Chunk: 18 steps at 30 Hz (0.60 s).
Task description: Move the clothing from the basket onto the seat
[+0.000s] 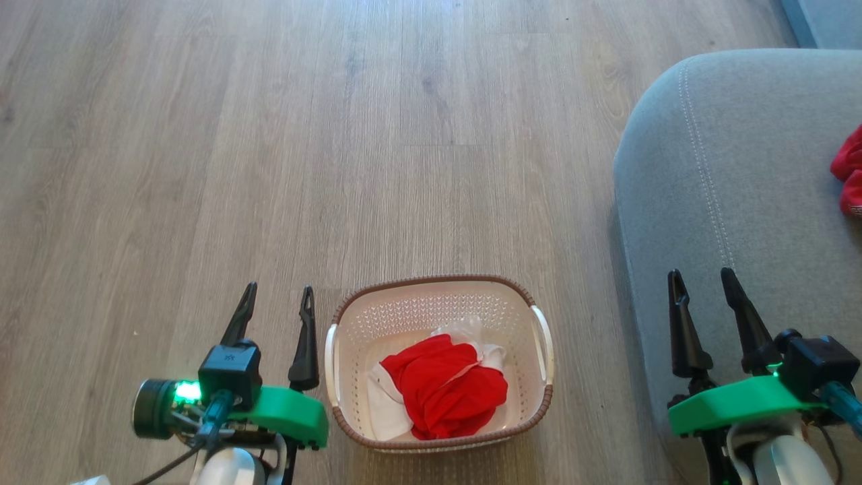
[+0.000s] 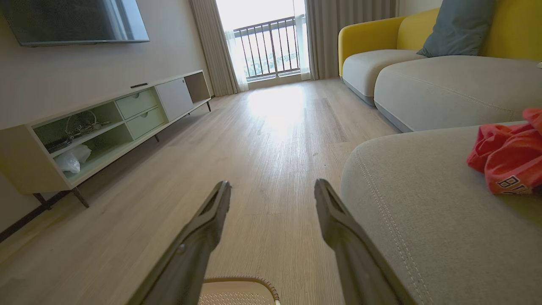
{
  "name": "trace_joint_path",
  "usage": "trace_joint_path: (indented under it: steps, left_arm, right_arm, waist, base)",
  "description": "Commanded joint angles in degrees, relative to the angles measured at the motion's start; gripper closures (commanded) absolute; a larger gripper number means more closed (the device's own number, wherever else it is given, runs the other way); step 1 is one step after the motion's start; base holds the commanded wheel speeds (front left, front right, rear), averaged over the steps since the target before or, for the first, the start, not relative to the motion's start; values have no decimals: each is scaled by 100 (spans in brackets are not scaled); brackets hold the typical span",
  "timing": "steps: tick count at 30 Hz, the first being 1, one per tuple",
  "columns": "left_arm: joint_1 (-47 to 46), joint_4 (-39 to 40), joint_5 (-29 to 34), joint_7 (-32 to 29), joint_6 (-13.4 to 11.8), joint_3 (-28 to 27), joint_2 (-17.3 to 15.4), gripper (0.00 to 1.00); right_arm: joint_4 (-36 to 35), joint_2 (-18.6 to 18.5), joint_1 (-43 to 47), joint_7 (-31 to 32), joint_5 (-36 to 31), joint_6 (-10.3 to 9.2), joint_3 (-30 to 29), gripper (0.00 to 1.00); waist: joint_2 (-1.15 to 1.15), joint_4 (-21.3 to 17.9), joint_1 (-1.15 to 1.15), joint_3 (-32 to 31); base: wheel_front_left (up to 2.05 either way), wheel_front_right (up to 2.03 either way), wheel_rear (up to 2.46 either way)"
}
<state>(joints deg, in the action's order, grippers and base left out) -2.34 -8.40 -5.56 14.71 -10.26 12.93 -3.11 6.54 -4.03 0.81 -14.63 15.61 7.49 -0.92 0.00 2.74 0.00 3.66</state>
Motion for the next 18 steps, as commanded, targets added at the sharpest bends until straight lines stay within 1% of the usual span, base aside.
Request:
trace_joint_path:
  steps: [1,18]
  left_arm:
    - [-242,179,-19,29,-21,-153,23,0]
    - [-309,216,2,29,22,-137,23,0]
  right_arm:
    - [-152,-28,-158,-37,-51,0,147,0]
    - [-124,-32,-207,-37,-70,0,78,0]
  waist:
    - [0,-7,0,4]
    - [0,-56,0,103]
  base:
    - [0,0,0]
    - [0,0,0]
